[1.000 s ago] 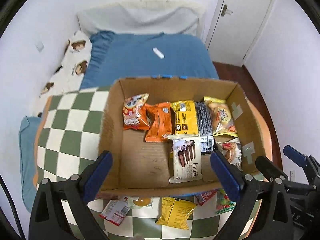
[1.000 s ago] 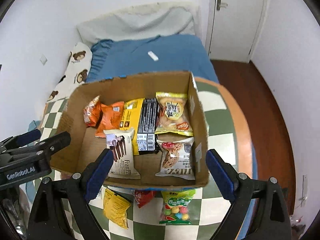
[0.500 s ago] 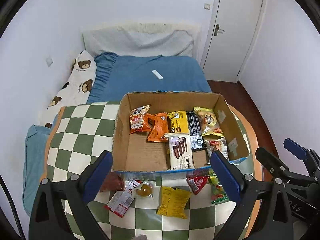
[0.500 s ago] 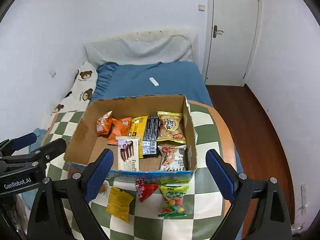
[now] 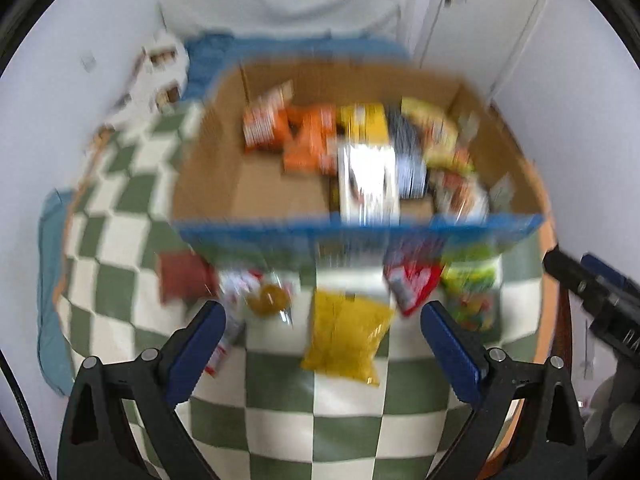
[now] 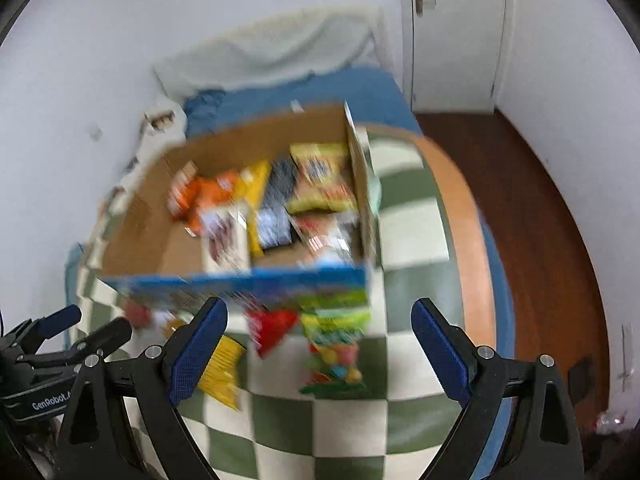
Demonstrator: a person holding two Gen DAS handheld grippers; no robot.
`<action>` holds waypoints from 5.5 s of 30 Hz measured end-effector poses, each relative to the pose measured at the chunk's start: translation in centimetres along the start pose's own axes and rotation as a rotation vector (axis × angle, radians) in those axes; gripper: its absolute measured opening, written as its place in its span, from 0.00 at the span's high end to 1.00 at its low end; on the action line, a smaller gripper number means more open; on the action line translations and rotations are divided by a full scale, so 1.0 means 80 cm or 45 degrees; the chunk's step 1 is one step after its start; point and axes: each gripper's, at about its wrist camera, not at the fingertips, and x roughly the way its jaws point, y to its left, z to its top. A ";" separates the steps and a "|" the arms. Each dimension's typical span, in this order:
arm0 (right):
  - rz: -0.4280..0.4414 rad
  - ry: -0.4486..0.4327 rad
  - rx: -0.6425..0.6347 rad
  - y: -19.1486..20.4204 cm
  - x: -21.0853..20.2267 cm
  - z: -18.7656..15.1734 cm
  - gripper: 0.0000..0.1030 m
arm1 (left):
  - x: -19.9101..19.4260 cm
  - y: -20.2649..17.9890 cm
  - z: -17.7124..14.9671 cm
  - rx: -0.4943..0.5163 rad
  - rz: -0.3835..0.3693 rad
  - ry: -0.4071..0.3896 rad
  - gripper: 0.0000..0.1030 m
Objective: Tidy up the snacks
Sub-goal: 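Grasp the watermelon candy bag with the right tool while the left tool grasps the yellow bag, then lower both bags into the box beside the Franzzi pack and release, then move both open tools back over the remaining snacks on the blanket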
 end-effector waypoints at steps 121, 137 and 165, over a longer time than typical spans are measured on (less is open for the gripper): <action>0.005 -0.099 -0.105 0.083 -0.025 0.060 0.05 | -0.088 0.039 0.081 -0.023 0.005 -0.237 0.04; 0.066 -0.196 -0.080 0.075 -0.074 0.041 0.05 | -0.119 0.027 0.058 -0.009 0.036 -0.342 0.04; 0.286 0.246 0.090 0.117 0.142 -0.090 0.29 | 0.142 0.123 -0.039 0.179 0.296 0.298 0.04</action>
